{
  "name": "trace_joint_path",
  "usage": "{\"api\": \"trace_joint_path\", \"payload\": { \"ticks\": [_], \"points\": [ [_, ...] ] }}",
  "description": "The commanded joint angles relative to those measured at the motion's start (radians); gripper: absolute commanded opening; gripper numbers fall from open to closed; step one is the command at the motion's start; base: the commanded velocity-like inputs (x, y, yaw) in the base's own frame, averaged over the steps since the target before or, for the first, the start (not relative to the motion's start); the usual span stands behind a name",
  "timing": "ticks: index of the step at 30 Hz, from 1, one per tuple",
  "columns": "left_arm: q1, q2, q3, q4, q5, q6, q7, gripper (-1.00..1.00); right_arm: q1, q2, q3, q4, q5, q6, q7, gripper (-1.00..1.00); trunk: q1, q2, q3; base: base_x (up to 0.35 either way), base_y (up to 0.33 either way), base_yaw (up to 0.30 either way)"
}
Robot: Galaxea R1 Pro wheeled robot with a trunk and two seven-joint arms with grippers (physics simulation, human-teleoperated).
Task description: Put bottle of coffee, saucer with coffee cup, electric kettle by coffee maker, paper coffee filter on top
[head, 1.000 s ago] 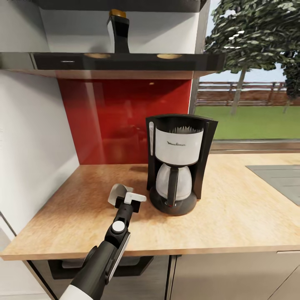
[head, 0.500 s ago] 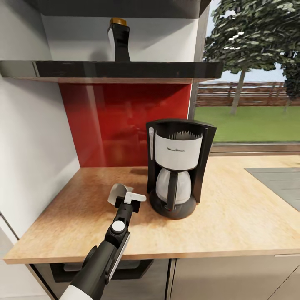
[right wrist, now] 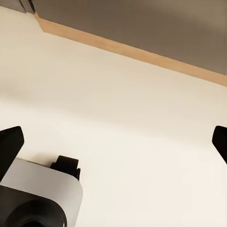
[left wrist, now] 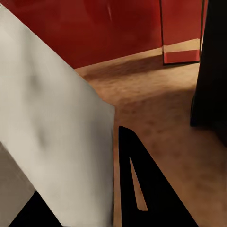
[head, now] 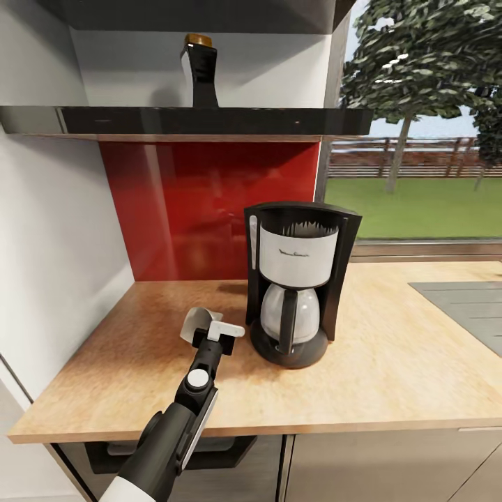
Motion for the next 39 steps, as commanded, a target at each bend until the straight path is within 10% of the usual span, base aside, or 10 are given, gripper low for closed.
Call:
{"api": "trace_joint_path", "payload": {
  "ticks": [1, 28, 39],
  "points": [
    [-0.001, 0.0, -0.002, -0.001, -0.012, 0.008, 0.003, -1.0, -0.001, 0.0, 0.001, 0.001, 0.003, -0.003, 0.0, 1.0, 0.0, -0.001, -0.001, -0.018, 0.0, 0.0],
    [-0.001, 0.0, -0.002, -0.004, -0.012, 0.008, 0.003, -1.0, -0.001, 0.0, 0.003, -0.001, 0.003, -0.003, 0.0, 1.0, 0.0, -0.001, -0.001, -0.144, 0.0, 0.0],
    [-0.001, 0.0, -0.003, -0.004, -0.012, 0.008, 0.003, -1.0, -0.001, 0.0, 0.003, -0.001, 0.003, -0.003, 0.0, 1.0, -0.042, 0.076, 0.033, 0.0, 0.0, 0.0]
  ]
}}
